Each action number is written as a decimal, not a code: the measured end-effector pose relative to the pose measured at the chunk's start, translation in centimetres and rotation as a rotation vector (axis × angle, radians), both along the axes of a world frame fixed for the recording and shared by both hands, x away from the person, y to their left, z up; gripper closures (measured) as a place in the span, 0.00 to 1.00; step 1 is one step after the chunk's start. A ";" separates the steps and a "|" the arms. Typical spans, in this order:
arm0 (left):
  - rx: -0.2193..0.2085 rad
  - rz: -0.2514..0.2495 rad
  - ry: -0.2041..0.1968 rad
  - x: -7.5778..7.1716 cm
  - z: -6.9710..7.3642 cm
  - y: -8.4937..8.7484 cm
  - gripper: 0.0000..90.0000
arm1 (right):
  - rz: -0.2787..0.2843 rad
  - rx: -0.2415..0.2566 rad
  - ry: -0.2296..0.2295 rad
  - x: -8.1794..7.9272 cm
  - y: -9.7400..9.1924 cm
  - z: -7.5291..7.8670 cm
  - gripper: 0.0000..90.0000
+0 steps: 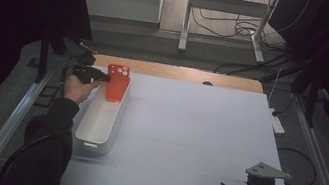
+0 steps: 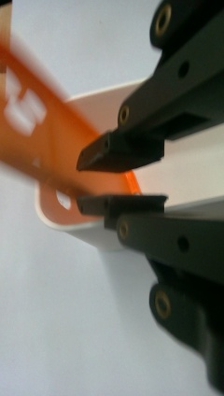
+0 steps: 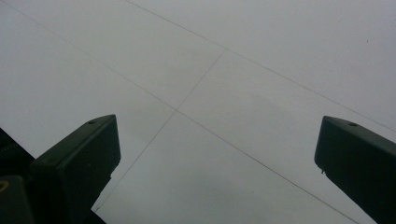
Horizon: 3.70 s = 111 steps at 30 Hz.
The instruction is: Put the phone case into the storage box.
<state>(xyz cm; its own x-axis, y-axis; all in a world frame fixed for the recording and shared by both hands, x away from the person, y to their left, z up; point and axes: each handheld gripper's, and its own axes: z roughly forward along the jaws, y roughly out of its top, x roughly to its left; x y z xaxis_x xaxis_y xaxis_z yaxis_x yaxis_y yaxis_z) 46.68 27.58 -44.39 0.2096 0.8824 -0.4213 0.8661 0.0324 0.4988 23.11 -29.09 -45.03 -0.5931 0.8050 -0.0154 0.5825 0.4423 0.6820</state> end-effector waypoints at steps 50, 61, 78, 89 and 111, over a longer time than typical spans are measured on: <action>0.110 -0.240 -0.260 -4.6 1.2 -1.7 0.08 | -0.002 -0.003 -0.003 0.0 0.0 0.0 0.00; 0.159 -0.271 -0.308 -6.2 1.9 -2.6 0.04 | -0.023 -0.004 -0.007 0.0 -0.1 0.1 0.00; 0.155 -0.304 -0.347 -8.4 2.2 -3.9 0.02 | -0.023 -0.010 -0.010 0.0 0.0 0.1 0.00; 0.155 -0.315 -0.372 -10.2 1.5 -4.3 0.02 | -0.019 -0.014 -0.013 -0.1 0.1 0.1 0.00; 0.132 -0.343 -0.414 -14.2 1.1 -4.9 0.02 | -0.010 -0.014 -0.020 -0.2 0.1 0.1 0.00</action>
